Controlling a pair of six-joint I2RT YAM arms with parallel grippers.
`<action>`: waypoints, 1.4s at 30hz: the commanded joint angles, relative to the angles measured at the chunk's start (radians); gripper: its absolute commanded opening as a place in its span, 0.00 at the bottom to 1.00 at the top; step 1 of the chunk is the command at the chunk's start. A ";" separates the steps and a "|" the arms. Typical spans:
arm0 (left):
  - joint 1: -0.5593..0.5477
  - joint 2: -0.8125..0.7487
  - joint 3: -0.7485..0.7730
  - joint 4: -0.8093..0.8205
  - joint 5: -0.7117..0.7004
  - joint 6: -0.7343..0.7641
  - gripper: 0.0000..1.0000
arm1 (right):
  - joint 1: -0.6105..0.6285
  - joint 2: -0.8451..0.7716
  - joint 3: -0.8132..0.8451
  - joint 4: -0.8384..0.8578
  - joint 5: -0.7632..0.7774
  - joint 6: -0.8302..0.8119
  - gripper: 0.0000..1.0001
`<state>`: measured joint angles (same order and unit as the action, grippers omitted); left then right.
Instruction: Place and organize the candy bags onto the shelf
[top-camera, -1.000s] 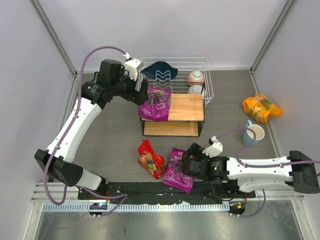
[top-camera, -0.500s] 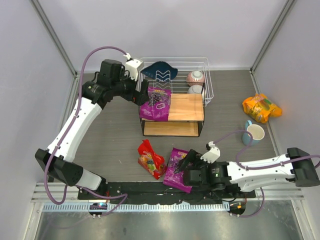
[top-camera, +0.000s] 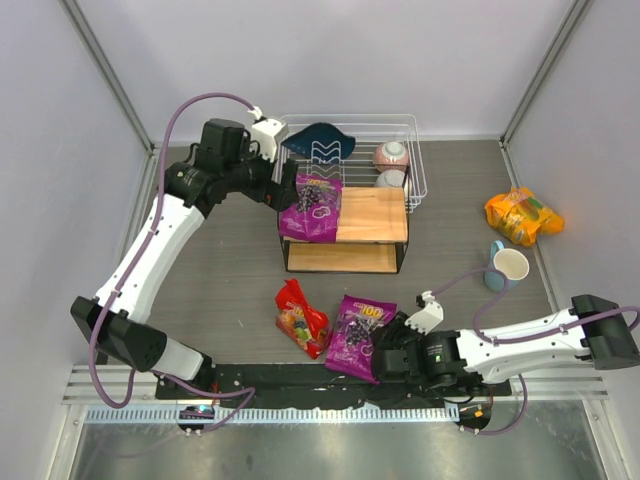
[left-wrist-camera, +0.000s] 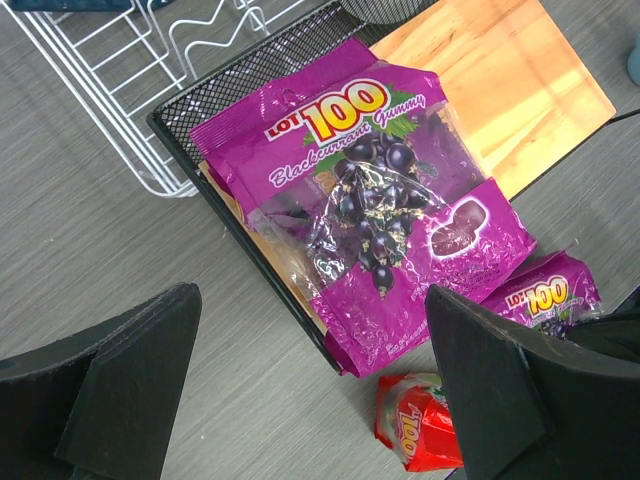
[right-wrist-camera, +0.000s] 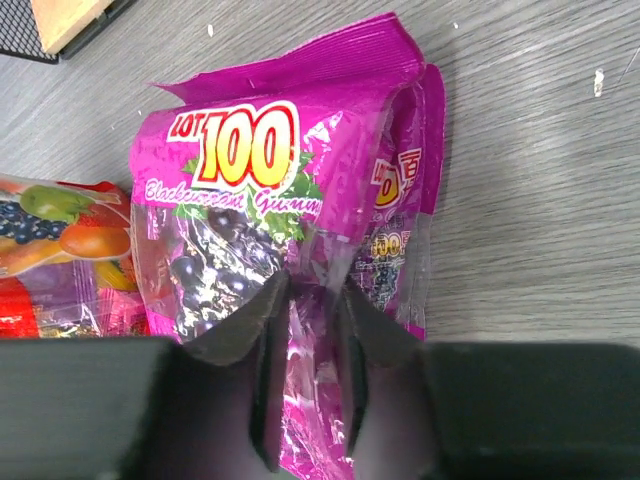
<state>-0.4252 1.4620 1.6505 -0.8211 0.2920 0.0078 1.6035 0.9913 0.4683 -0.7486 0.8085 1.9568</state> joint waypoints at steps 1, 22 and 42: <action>0.002 0.004 0.015 0.013 0.021 -0.002 1.00 | 0.007 -0.011 0.027 0.037 0.103 -0.025 0.20; 0.000 0.014 0.046 -0.019 -0.043 0.027 1.00 | 0.024 -0.115 0.502 0.032 -0.071 -0.996 0.01; 0.026 0.032 0.181 -0.073 -0.126 0.141 1.00 | -0.474 0.079 1.010 0.136 0.022 -1.605 0.01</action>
<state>-0.4049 1.4754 1.7672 -0.8917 0.1780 0.1112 1.3479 1.0096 1.4223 -0.7738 0.9901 0.5129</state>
